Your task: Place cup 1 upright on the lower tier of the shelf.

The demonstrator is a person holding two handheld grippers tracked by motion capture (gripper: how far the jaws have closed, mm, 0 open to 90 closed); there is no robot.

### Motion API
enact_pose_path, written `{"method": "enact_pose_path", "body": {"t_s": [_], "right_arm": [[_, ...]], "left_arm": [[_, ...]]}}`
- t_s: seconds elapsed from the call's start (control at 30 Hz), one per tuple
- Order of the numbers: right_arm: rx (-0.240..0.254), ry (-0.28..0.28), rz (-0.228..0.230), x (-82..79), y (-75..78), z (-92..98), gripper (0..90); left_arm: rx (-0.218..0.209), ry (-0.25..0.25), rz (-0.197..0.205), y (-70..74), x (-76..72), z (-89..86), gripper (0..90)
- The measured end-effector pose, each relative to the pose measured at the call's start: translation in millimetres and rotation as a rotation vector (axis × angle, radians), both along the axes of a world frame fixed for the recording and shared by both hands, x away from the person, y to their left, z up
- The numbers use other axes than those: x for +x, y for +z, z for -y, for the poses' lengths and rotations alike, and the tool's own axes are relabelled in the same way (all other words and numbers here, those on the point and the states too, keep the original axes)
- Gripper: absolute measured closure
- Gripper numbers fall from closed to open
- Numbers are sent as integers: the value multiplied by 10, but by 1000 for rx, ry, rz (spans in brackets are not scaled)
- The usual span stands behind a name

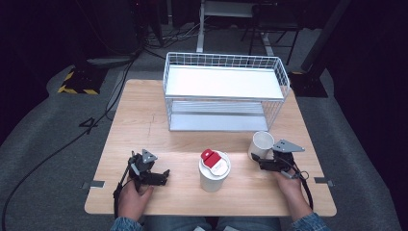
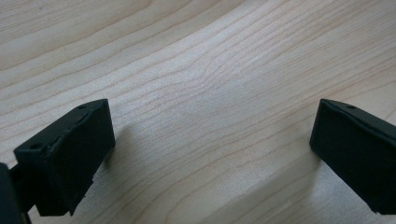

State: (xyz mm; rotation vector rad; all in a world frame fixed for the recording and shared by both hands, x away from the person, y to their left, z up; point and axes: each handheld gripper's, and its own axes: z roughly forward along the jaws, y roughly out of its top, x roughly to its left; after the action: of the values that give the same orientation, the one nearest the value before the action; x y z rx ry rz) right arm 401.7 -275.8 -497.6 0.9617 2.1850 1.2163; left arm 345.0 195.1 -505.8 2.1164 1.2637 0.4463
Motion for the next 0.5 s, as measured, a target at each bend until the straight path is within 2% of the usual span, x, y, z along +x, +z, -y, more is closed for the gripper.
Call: {"method": "enact_pose_path", "body": {"t_s": [0.5], "right_arm": [[-8, 11, 10, -26, 85, -14, 230]], "left_arm": [[-1, 3, -1, 0, -3, 3, 5]]}}
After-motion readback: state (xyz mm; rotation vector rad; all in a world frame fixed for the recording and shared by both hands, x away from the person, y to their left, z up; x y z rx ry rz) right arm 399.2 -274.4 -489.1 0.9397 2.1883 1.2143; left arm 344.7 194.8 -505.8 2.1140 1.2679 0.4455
